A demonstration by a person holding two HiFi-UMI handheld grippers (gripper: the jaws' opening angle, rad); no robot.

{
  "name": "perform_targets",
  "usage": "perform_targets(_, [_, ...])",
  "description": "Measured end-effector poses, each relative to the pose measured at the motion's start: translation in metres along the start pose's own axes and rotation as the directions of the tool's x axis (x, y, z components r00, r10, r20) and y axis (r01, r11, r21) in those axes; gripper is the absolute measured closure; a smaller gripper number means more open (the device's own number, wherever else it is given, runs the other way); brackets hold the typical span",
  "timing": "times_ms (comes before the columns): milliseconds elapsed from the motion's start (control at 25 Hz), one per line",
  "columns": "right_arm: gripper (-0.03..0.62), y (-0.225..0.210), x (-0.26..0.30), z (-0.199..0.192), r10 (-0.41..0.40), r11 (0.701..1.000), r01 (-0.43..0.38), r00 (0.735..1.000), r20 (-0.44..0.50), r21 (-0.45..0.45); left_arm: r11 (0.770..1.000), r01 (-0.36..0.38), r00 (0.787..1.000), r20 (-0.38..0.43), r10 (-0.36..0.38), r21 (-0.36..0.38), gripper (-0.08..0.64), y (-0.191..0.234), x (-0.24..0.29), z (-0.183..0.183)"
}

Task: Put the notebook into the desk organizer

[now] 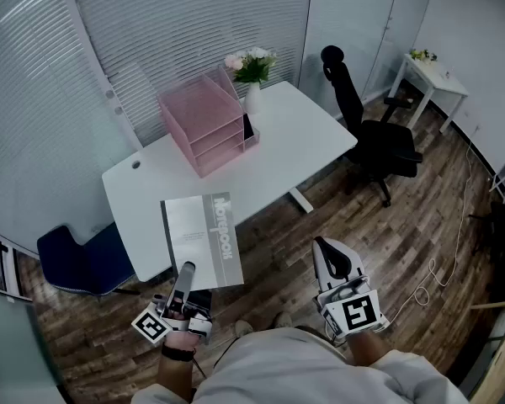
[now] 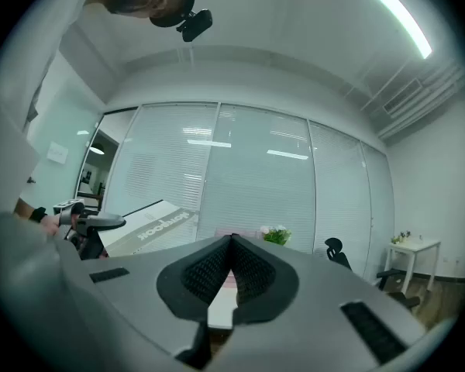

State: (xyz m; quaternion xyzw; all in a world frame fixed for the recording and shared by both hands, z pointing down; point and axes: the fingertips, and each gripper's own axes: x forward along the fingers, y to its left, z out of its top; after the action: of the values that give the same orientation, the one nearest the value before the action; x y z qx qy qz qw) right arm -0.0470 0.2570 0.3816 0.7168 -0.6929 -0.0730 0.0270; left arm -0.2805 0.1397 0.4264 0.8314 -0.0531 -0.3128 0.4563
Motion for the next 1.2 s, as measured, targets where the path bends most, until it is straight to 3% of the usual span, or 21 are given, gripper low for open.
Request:
perform_targets(760, [0.580,-0.015,-0.014,-0.007,0.009,1.000,-0.009,1.000,0.000,0.026,1.000,-0.008,1.000,0.001,0.008,0.006,0.546,-0.001,0.007,-0.016])
perform_targets(1200, [0.580,-0.045,-0.022,-0.025,0.092,0.996,-0.092,0.996,-0.007,0.022,1.000,-0.019,0.998,0.060,0.018,0.024,0.546,-0.005,0.029,-0.046])
